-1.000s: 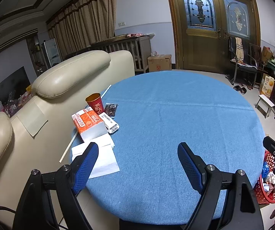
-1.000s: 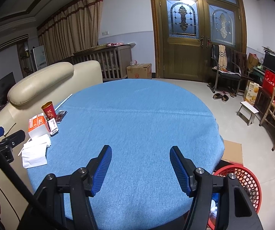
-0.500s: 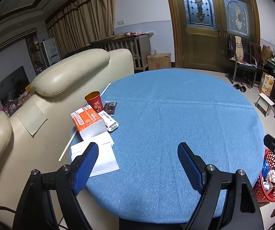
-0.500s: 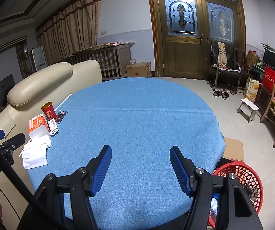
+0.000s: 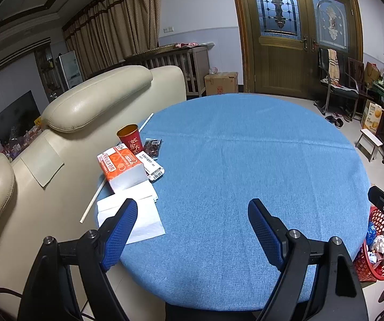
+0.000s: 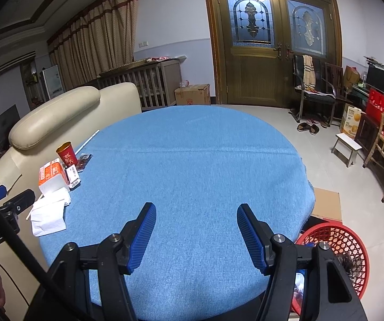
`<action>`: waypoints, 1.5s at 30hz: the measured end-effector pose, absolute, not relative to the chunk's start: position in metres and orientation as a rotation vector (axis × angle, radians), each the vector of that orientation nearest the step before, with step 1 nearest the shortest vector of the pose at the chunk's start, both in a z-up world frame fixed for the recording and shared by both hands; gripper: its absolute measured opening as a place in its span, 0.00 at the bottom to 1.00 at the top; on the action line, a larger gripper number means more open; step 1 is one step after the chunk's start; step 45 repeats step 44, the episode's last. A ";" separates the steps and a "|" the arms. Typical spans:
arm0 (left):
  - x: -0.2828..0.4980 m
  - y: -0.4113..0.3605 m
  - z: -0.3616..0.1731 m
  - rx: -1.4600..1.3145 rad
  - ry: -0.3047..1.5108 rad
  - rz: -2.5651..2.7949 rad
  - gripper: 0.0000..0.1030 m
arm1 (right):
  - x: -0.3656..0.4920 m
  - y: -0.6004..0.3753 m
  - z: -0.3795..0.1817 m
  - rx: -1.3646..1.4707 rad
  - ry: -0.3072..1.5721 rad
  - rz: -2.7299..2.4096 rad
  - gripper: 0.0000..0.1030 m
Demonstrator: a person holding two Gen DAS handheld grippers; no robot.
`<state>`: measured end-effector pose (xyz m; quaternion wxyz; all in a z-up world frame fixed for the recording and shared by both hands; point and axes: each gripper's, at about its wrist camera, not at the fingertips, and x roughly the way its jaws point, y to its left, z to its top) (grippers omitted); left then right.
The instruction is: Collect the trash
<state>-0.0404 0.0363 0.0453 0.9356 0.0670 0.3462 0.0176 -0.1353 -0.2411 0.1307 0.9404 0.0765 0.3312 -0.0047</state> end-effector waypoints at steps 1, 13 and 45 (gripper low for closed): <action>-0.040 0.036 0.045 0.137 0.708 0.036 0.82 | -0.135 -0.241 0.130 0.155 0.677 -0.009 0.65; -0.038 0.038 0.040 0.140 0.711 0.034 0.82 | -0.131 -0.236 0.132 0.155 0.676 -0.011 0.65; 0.011 0.012 -0.007 0.162 0.857 -0.069 0.82 | -0.059 -0.265 0.051 0.149 0.794 -0.023 0.65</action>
